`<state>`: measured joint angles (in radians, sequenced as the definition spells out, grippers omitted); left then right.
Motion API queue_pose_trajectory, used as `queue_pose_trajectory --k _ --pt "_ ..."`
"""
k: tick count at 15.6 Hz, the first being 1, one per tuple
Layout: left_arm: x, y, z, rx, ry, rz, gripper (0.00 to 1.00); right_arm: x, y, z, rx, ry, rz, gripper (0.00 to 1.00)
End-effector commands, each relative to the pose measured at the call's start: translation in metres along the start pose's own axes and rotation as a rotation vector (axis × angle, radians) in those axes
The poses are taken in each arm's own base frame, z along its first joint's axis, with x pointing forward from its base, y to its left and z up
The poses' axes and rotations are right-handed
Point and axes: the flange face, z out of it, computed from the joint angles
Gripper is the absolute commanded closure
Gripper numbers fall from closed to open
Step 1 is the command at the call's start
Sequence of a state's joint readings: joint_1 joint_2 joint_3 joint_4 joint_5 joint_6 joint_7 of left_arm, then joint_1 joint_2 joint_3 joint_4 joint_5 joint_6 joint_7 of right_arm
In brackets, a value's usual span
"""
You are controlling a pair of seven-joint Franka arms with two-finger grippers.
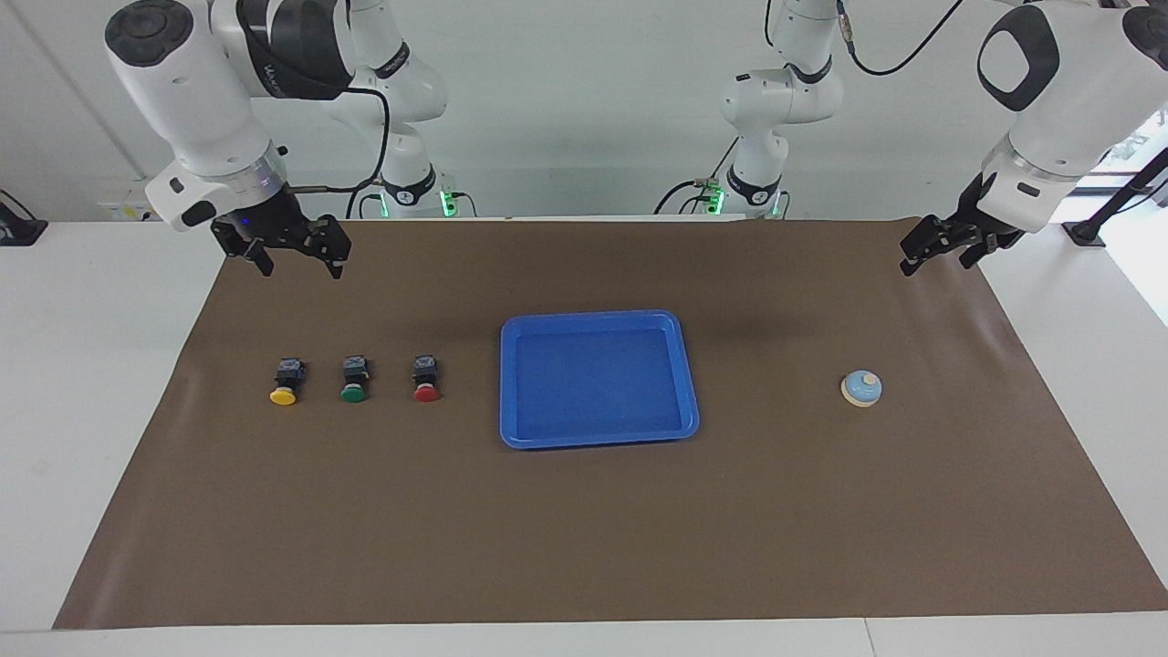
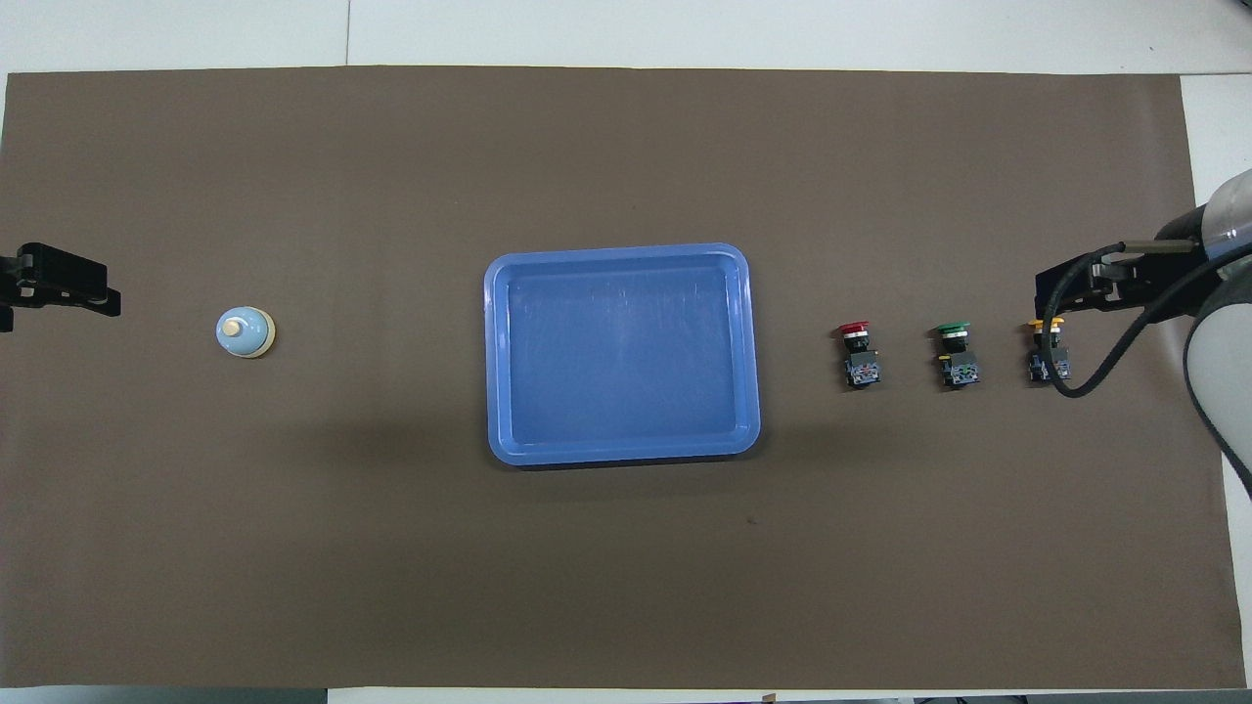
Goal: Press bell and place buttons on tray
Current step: 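Move the left gripper toward the white call bell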
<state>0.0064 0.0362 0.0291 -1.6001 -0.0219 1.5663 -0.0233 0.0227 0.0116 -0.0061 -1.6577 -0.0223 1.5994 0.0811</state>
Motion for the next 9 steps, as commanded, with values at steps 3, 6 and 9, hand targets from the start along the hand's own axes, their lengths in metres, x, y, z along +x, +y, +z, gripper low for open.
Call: queue_pose_trajectory --k 3,6,9 --pt "0.0009 -0.002 -0.0023 -0.003 -0.002 0.015 0.0 -0.0015 0.0026 -0.0026 0.0 -0.012 -0.011 0.0" --pt "-0.0001 -0.0021 0.0029 -0.005 0.0 0.011 0.0 -0.0015 0.0026 -0.0026 0.0 -0.012 -0.011 0.0" --pt "-0.0015 0.003 0.0044 -0.004 -0.005 -0.003 0.0 -0.0015 0.0026 -0.0026 0.0 -0.012 -0.011 0.0"
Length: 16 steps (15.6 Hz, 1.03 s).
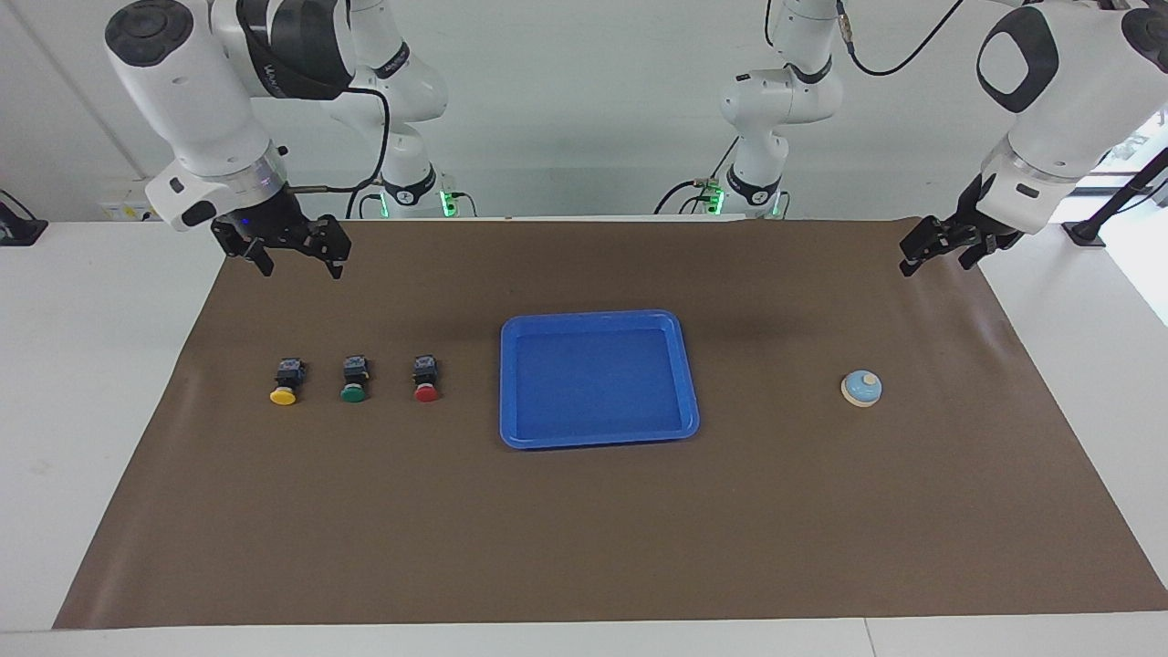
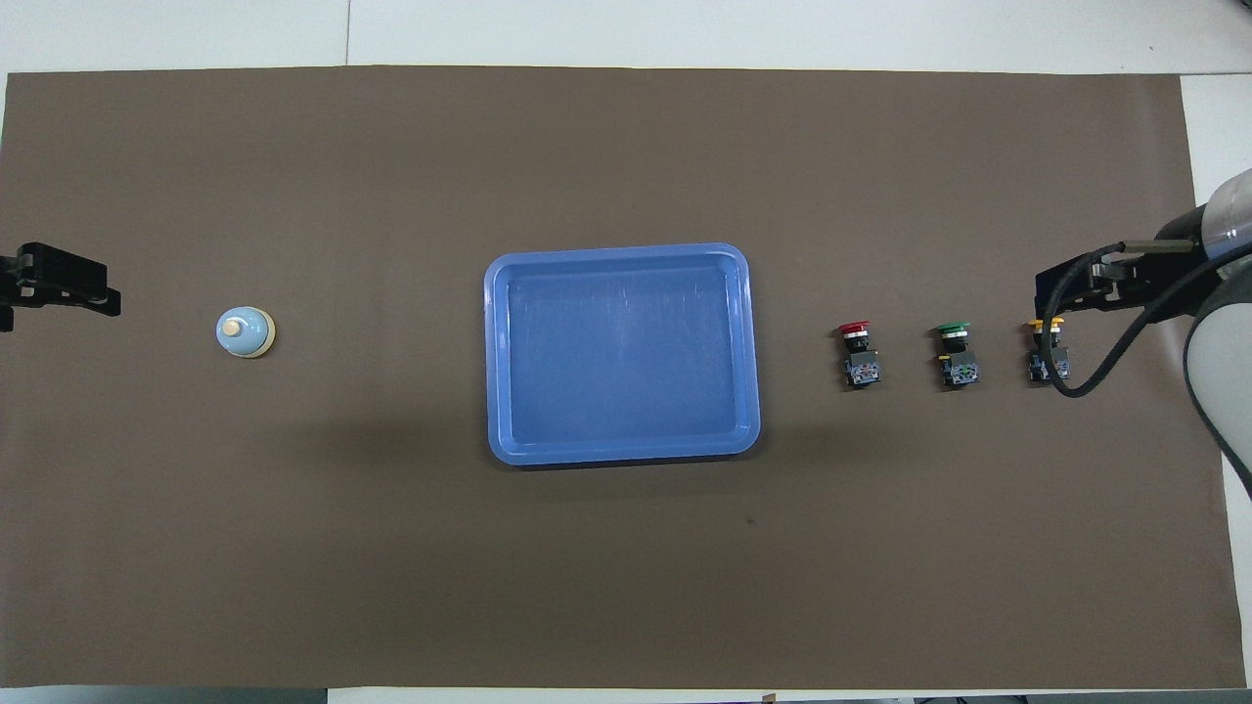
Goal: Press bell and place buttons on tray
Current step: 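Move the left gripper toward the white call bell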
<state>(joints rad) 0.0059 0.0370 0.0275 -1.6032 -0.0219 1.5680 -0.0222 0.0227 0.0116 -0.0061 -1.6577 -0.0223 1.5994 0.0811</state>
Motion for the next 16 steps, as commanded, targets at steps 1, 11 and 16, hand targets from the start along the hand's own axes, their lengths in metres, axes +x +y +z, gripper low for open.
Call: queue_pose_trajectory --k 1,11,16 --pt "-0.004 0.002 0.009 -0.002 -0.017 -0.028 0.0 -0.002 0.003 -0.003 0.0 -0.012 -0.011 0.0" --pt "0.002 -0.016 0.085 -0.005 0.027 -0.062 1.0 -0.002 0.003 -0.003 0.0 -0.012 -0.011 0.0" --pt "0.039 -0.015 0.137 -0.003 0.047 0.002 1.0 -0.002 0.003 -0.003 0.0 -0.012 -0.011 0.0"
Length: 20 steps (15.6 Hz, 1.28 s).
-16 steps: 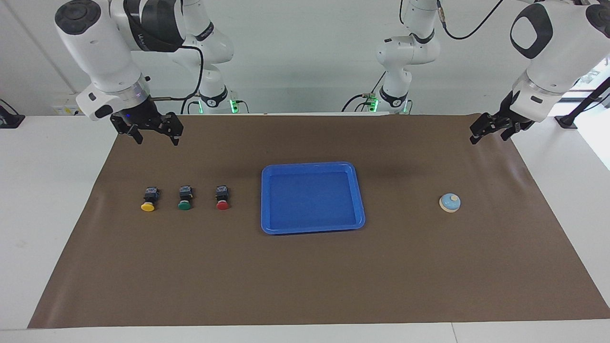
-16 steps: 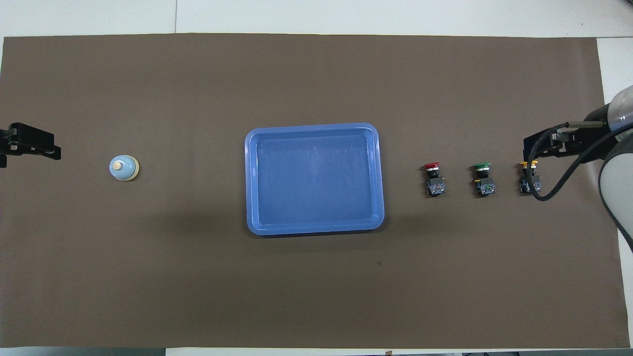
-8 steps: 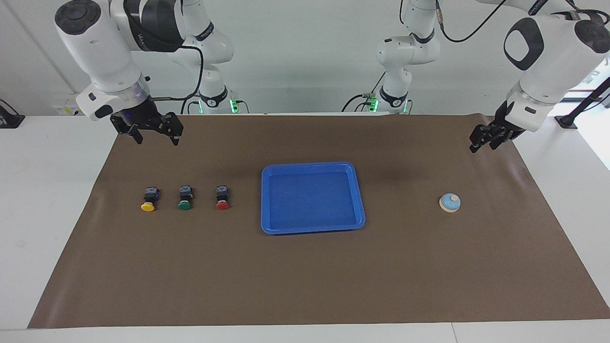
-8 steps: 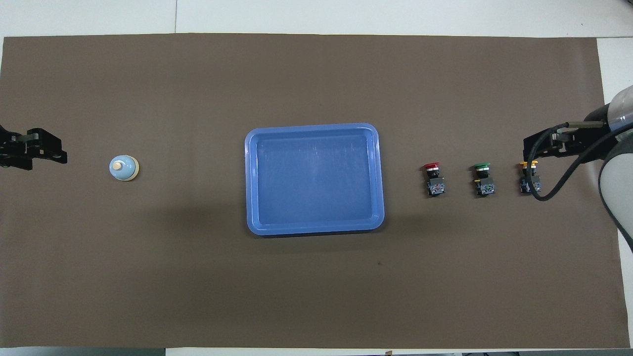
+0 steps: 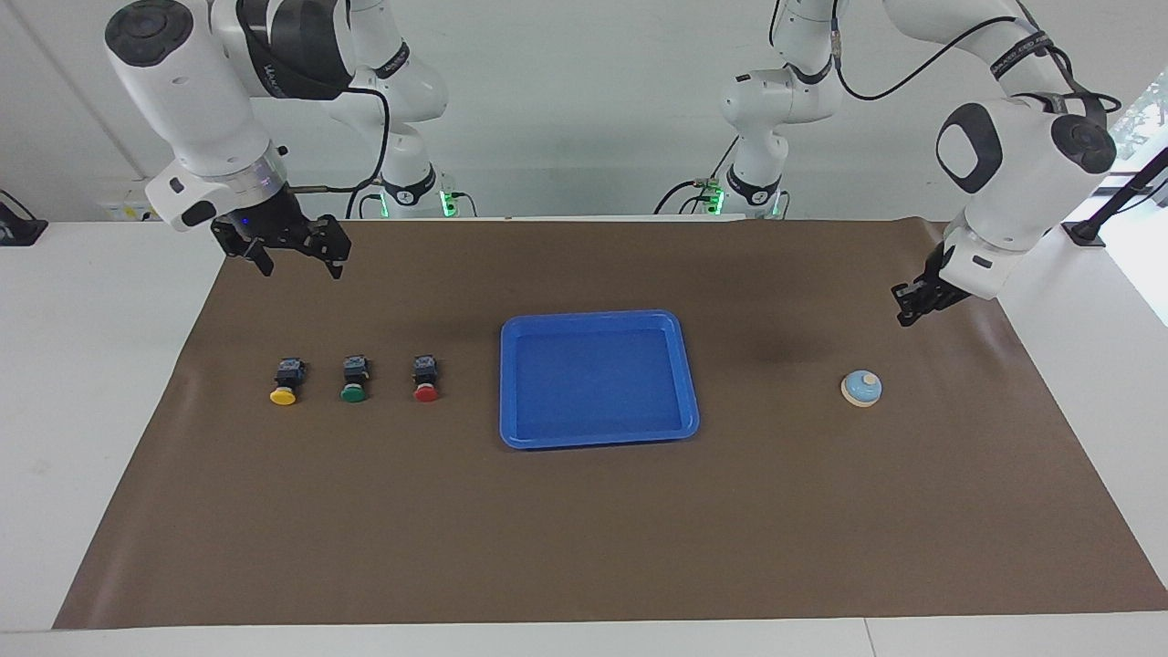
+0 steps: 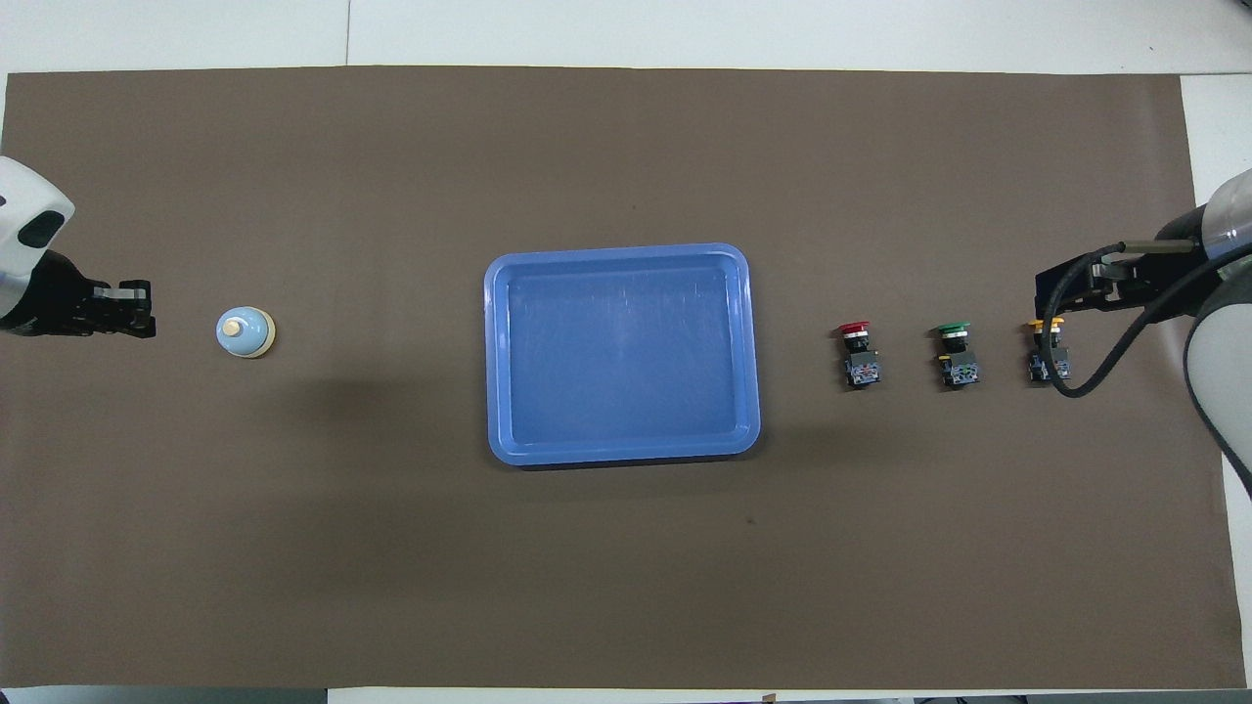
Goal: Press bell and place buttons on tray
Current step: 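Press down on the white call bell with the left gripper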
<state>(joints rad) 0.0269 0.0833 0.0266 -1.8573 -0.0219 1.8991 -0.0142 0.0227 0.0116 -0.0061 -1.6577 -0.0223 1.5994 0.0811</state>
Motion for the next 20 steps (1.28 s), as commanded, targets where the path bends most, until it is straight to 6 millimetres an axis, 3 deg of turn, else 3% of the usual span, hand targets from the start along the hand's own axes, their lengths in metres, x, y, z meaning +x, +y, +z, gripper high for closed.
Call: queue_pose_trajectory --k 1,7,15,17,20 --pt "0.016 -0.001 0.026 -0.005 0.018 0.021 1.0 -0.002 0.003 -0.003 0.0 -0.012 -0.011 0.0" --pt "0.028 -0.003 0.07 -0.002 0.019 0.013 1.0 -0.002 0.003 -0.003 0.0 -0.012 -0.011 0.0" --pt "0.004 -0.003 0.136 0.003 0.031 0.015 1.0 -0.002 0.003 -0.003 0.0 -0.012 -0.011 0.0" --pt "0.007 -0.002 0.131 0.003 0.028 0.019 1.0 -0.002 0.003 -0.003 0.0 -0.012 -0.011 0.0" --pt "0.028 0.0 0.092 0.0 -0.03 0.017 1.0 -0.002 0.003 -0.003 0.0 -0.012 -0.011 0.0"
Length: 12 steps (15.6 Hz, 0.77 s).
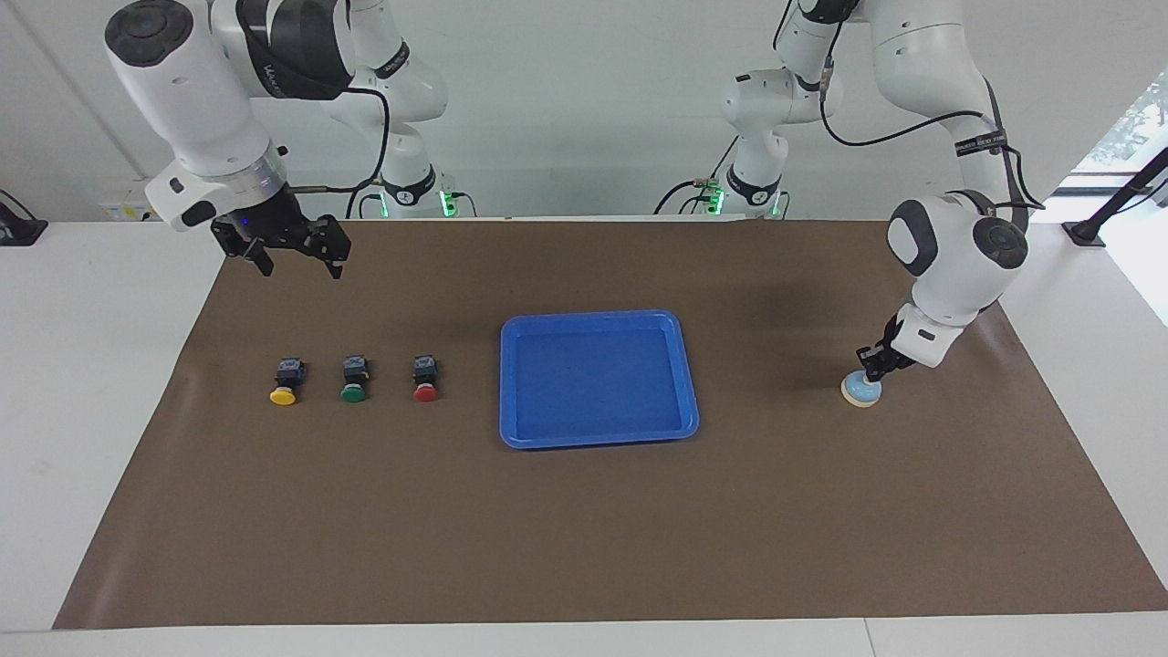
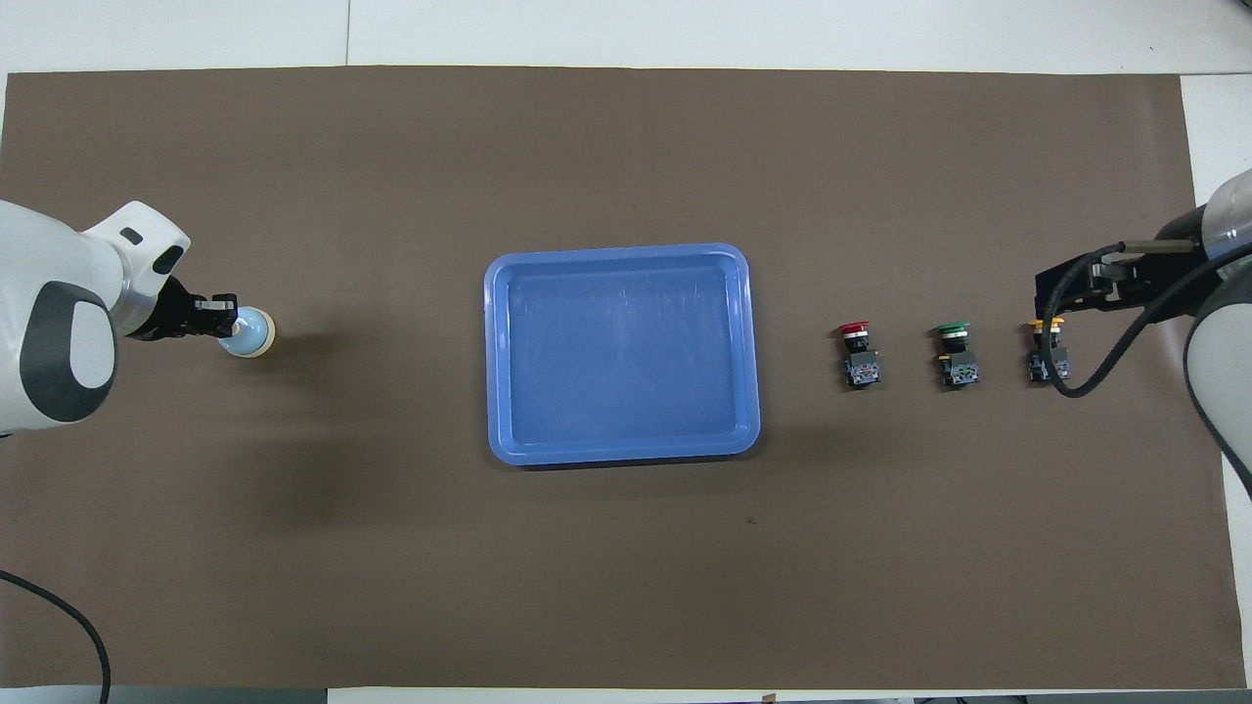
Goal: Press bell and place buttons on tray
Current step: 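Press down on the white call bell with the left gripper, then lift the left gripper off the bell and draw back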
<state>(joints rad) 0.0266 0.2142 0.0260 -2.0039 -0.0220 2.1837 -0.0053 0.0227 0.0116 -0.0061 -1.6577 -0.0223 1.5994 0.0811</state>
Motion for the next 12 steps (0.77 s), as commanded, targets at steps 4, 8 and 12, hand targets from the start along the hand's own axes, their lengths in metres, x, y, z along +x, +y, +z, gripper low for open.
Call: queue_pose_trajectory --k 4,8,12 --pt "0.019 0.003 -0.089 -0.008 -0.088 0.013 1.0 -0.002 0.003 -0.003 0.0 -0.012 -0.011 0.0" --pt "0.007 0.005 -0.138 -0.01 -0.128 0.017 0.4 -0.002 0.003 -0.003 0.0 -0.012 -0.011 0.0" --pt "-0.014 0.008 -0.182 -0.014 -0.09 0.019 0.0 -0.002 0.003 -0.003 0.0 -0.012 -0.011 0.0"
